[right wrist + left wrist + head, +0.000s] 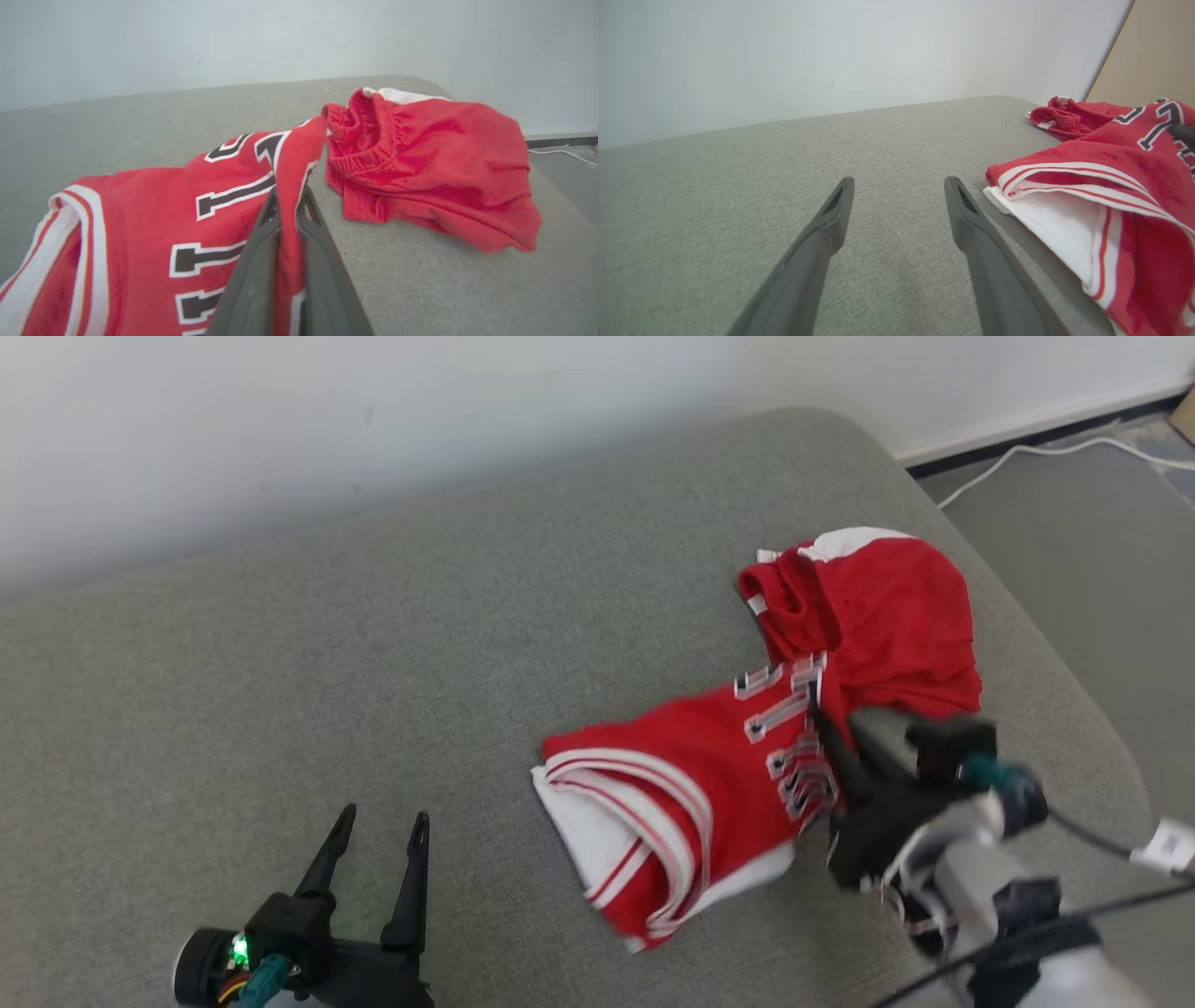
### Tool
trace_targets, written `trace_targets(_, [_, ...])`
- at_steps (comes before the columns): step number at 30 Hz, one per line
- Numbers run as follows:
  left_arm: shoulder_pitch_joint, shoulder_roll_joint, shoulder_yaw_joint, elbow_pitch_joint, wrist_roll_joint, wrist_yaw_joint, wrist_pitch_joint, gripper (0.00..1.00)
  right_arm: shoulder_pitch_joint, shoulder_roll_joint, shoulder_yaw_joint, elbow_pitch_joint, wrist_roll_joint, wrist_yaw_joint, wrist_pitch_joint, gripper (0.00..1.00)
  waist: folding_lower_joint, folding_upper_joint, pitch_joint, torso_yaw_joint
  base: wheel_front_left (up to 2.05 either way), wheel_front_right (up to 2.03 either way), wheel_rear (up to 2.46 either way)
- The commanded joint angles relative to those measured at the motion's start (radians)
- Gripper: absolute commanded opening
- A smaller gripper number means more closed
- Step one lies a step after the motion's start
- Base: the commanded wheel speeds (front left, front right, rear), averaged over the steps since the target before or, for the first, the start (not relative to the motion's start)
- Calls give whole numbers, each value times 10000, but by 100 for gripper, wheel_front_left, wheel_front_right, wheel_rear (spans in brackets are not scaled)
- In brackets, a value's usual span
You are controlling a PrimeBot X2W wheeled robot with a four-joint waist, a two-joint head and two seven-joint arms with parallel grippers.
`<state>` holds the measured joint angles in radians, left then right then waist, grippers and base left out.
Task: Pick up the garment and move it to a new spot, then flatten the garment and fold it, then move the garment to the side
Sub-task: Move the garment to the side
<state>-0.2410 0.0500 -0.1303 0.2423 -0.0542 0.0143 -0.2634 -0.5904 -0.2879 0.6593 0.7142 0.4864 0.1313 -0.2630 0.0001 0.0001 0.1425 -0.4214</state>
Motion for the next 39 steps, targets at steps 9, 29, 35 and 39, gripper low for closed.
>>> trace_targets(9, [-430, 19, 5, 190, 206, -141, -9, 100, -2694, -1331, 80, 948, -745, -13, 1, 0, -1, -1, 911, 798, 0, 0, 0])
trace_targets(29, [-769, 17, -179, 197, 49, -45, -7, 100, -4407, -2787, -1724, 5252, -2112, -13, -19, 100, -1, -1, 1494, 2377, 0, 0, 0])
trace_targets(35, [-591, 14, -106, 283, -25, 36, -9, 100, -3171, -2342, -3844, 3727, -3930, -13, -21, 100, -1, -1, 1032, 2454, 0, 0, 0])
trace_targets(39, [-287, 17, -38, 356, 10, 11, -7, 100, -2175, -1946, -5467, 3246, -5343, -13, -23, 100, -1, -1, 666, 2559, 0, 0, 0])
